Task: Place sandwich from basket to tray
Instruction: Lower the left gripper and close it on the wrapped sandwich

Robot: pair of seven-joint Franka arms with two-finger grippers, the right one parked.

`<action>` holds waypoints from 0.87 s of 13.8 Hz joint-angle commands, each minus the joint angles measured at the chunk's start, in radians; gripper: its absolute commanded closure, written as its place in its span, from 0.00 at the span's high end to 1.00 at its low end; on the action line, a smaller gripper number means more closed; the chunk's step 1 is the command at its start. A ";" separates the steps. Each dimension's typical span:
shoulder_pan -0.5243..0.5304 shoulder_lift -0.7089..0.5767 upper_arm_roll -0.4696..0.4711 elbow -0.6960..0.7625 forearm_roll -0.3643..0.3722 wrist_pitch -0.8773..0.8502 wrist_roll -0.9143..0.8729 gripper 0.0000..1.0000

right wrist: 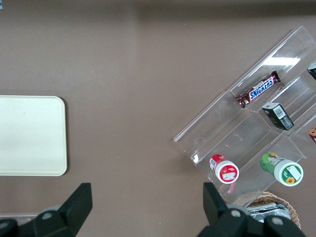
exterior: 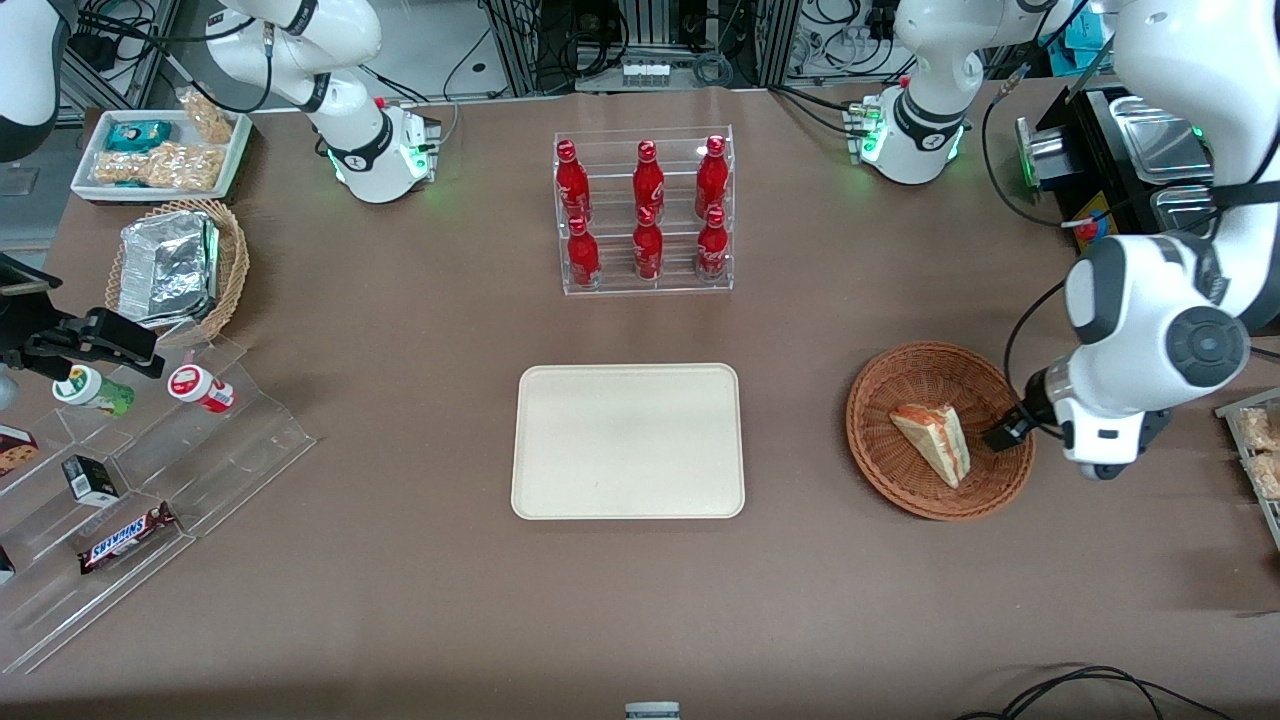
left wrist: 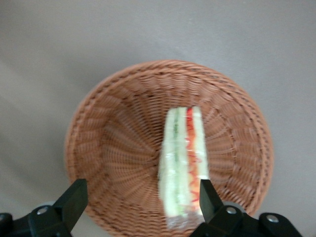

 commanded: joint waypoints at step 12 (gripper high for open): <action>-0.086 0.113 0.005 -0.004 0.021 0.113 -0.063 1.00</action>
